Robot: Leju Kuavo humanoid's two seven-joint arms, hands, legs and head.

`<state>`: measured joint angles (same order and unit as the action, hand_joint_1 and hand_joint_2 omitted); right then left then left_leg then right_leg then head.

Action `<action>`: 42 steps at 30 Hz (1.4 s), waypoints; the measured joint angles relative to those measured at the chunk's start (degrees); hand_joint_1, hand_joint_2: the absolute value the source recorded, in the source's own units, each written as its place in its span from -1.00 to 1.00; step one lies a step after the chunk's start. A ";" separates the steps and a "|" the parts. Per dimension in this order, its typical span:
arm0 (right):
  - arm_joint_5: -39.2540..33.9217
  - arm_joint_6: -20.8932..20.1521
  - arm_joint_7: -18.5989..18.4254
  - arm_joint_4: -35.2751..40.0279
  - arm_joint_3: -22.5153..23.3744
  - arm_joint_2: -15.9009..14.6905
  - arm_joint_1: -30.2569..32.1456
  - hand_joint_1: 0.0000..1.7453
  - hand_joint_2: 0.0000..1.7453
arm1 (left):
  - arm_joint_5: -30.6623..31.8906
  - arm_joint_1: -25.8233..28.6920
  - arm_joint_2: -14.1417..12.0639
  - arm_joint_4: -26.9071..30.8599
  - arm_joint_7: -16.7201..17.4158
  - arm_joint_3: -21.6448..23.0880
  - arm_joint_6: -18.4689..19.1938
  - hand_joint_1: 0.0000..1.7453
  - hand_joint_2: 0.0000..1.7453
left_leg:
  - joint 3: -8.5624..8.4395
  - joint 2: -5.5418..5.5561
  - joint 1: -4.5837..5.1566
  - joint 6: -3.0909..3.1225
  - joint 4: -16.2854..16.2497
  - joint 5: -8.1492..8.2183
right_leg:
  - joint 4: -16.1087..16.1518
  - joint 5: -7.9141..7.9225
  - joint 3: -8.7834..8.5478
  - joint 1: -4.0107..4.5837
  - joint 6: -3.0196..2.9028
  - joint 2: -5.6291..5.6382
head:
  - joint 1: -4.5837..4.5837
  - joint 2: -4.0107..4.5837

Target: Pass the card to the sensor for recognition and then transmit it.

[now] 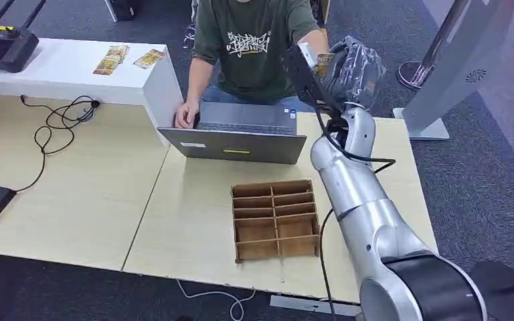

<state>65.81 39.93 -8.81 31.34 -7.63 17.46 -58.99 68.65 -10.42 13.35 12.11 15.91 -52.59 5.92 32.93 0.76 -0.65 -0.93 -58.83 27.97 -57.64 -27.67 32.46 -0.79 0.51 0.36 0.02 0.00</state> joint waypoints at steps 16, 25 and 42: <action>3.21 0.02 1.16 -0.09 1.55 0.00 0.69 -1.00 1.00 | 0.00 0.01 0.02 0.00 -0.04 0.20 -0.09 -1.00 -1.00 | 0.00 0.00 0.00 0.00 0.00 0.00 | 0.00 0.00 0.00 0.00 0.00 0.00 | 0.00 0.00; -2.72 0.02 9.43 4.59 3.26 0.00 5.76 -1.00 1.00 | 0.00 0.14 -0.04 0.00 -0.04 0.24 -0.92 -1.00 -1.00 | 0.00 0.02 0.00 0.00 0.00 0.00 | 0.00 0.00 0.00 0.00 0.00 -0.01 | 0.00 0.00; -18.08 0.13 23.67 32.77 8.79 -0.15 29.67 -1.00 1.00 | 0.00 2.43 -0.83 0.00 -0.68 -0.96 -4.11 -1.00 -1.00 | 0.00 0.03 0.00 0.00 0.00 0.04 | 0.05 -0.04 0.03 0.00 0.01 -0.02 | 0.00 0.00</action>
<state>47.73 40.06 14.86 64.11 1.16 17.31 -29.32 68.65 -7.99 12.52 12.11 15.23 -53.55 1.81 32.93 0.79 -0.65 -0.93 -58.83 28.01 -57.59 -27.71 32.49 -0.79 0.51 0.34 0.02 0.00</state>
